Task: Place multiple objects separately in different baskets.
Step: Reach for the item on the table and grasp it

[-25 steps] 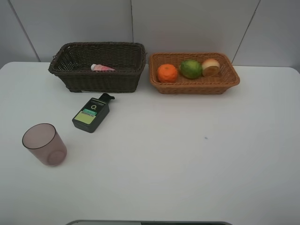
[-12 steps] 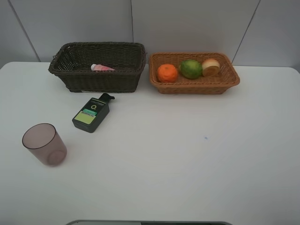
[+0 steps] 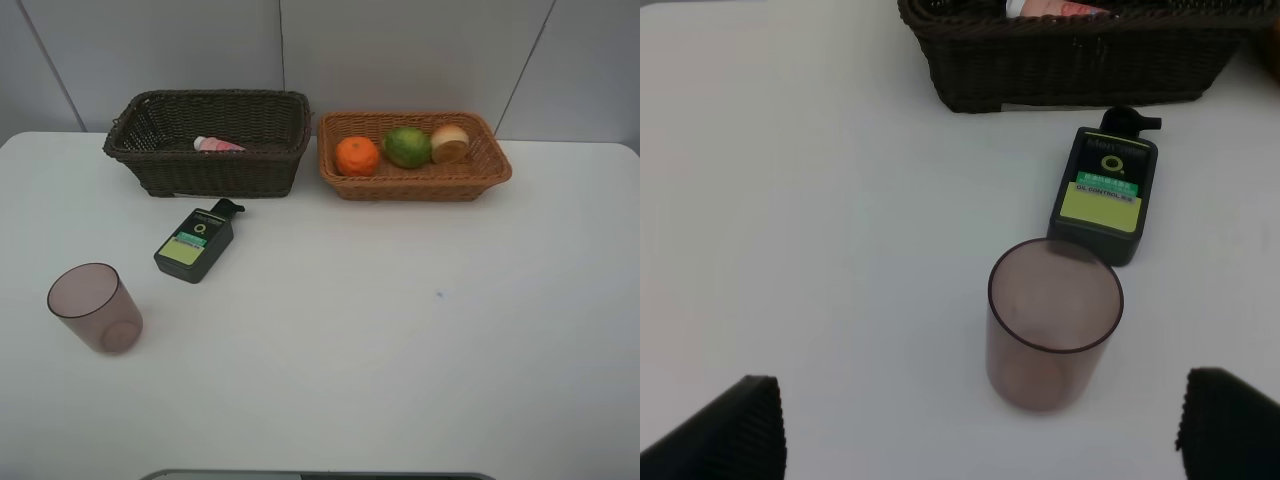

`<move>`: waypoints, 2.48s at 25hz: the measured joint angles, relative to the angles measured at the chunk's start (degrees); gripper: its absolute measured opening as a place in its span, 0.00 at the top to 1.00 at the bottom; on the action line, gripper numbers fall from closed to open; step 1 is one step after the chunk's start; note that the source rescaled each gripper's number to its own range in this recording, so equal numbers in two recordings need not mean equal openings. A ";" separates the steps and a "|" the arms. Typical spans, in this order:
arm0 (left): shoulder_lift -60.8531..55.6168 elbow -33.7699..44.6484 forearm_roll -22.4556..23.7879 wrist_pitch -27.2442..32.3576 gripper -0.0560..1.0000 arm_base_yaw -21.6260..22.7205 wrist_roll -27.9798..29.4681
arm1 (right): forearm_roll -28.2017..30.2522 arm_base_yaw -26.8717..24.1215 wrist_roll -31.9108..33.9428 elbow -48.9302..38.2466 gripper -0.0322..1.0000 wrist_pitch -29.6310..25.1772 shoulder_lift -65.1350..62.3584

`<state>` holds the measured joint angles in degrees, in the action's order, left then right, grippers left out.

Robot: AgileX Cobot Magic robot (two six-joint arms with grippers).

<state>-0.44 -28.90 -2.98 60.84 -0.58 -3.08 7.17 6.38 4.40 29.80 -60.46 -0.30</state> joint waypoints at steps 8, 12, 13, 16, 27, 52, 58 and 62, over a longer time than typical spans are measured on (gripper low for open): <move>0.00 0.00 0.00 0.00 0.00 0.00 0.00 | 0.79 -4.91 0.96 0.00 0.07 -0.02 -0.11; 0.00 0.00 0.00 0.00 0.00 0.00 0.00 | 0.79 -5.26 0.96 0.00 0.07 -0.02 -0.11; 0.00 0.00 0.00 0.00 0.00 0.00 0.00 | 0.79 -5.26 0.96 0.00 0.07 -0.02 -0.11; 0.00 0.00 0.00 0.00 0.00 0.00 0.00 | 0.79 -5.26 0.96 0.00 0.07 -0.02 -0.11; 0.00 0.00 0.00 0.00 0.00 0.00 0.00 | 0.79 -5.26 0.96 0.00 0.07 -0.02 -0.11; 0.00 0.00 -0.74 0.00 0.00 0.00 0.00 | 0.79 -5.26 0.96 0.00 0.07 -0.02 -0.11; 5.79 -0.05 -0.78 -0.02 0.00 0.00 -0.27 | 0.79 -5.26 0.96 0.00 0.07 -0.02 -0.11; 18.52 -1.99 -0.83 -3.56 0.00 -0.90 -2.53 | 0.79 -5.26 0.96 0.00 0.07 -0.02 -0.11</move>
<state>18.08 -30.89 -3.81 57.28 -1.49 -5.61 7.96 1.12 5.36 29.80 -60.48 -0.42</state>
